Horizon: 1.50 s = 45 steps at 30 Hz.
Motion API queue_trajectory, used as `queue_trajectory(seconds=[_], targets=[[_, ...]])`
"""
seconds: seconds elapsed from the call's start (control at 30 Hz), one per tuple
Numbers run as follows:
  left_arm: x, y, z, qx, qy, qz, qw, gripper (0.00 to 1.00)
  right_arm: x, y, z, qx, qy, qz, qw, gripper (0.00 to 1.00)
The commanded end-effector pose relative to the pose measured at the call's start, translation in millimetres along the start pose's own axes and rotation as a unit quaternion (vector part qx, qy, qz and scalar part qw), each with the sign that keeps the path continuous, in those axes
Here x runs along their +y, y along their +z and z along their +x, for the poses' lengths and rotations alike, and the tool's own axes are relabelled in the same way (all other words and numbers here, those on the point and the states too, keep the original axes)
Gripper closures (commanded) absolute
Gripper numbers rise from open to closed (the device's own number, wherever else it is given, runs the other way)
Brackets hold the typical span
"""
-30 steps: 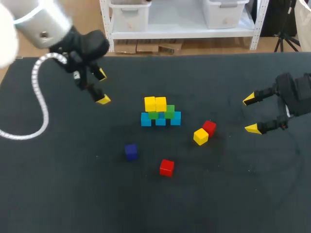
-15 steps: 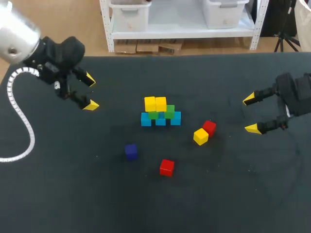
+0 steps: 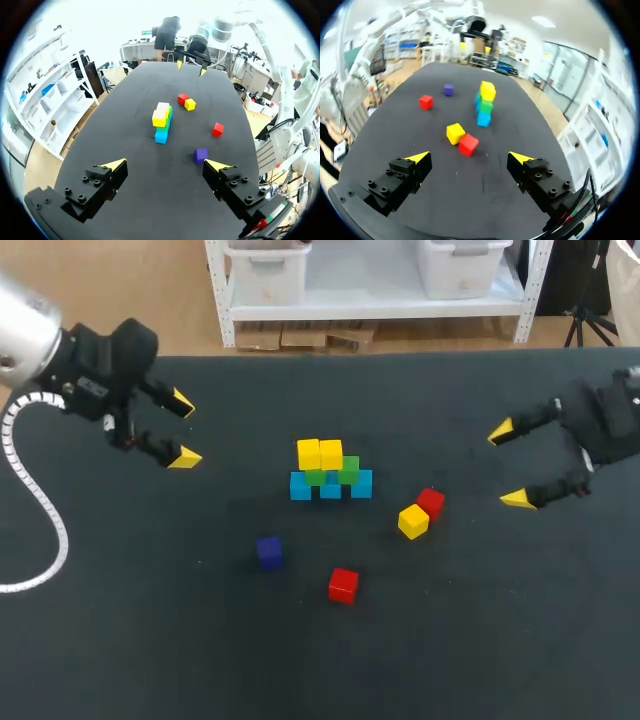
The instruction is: Place the blue cubes, place green cubes on the blue cubes, place the yellow cubes on the green cubes, then place the red cubes on the yellow cubes, and place purple cube on the red cubes.
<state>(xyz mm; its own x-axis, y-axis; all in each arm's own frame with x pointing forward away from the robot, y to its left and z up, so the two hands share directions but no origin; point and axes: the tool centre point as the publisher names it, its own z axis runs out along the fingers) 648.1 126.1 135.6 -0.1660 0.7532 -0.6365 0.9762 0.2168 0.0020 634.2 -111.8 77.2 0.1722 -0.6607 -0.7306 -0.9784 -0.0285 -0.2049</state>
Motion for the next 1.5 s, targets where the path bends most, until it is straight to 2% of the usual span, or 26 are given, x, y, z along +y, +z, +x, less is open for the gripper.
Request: queue_trajectory(seconds=[0.03, 0.27, 0.5, 0.7, 0.87, 0.97, 1.13, 1.5], targets=[[-1.8, -0.7, 3.1, -0.012, 0.001, -0.002, 1.0, 0.0, 4.7, 9.8, -30.0, 0.087, -0.152, -0.088, 0.981, 0.0], [-1.8, -0.7, 3.1, -0.012, 0.001, -0.002, 1.0, 0.0, 18.6, 33.6, -46.4, 0.099, -0.262, -0.154, 0.947, 0.0], [-1.8, -0.7, 3.1, -0.012, 0.001, -0.002, 1.0, 0.0, 26.5, 56.1, -47.2, 0.103, -0.328, -0.214, 0.914, 0.0], [-1.8, -0.7, 3.1, -0.012, 0.001, -0.002, 1.0, 0.0, 28.8, 74.1, -47.1, 0.099, -0.348, -0.244, 0.9, 0.0], [-1.8, -0.7, 3.1, -0.012, 0.001, -0.002, 1.0, 0.0, 28.3, 91.5, -44.1, 0.103, -0.347, -0.26, 0.896, 0.0], [-1.8, -0.7, 3.1, -0.012, 0.001, -0.002, 1.0, 0.0, 29.0, 101.5, -40.1, 0.112, -0.337, -0.261, 0.898, 0.0], [-1.8, -0.7, 3.1, -0.012, 0.001, -0.002, 1.0, 0.0, 31.7, 114.9, -31.5, 0.125, -0.307, -0.247, 0.911, 0.0], [-1.8, -0.7, 3.1, -0.012, 0.001, -0.002, 1.0, 0.0, 33.1, 127.7, -13.9, 0.163, -0.267, -0.21, 0.926, 0.0]])
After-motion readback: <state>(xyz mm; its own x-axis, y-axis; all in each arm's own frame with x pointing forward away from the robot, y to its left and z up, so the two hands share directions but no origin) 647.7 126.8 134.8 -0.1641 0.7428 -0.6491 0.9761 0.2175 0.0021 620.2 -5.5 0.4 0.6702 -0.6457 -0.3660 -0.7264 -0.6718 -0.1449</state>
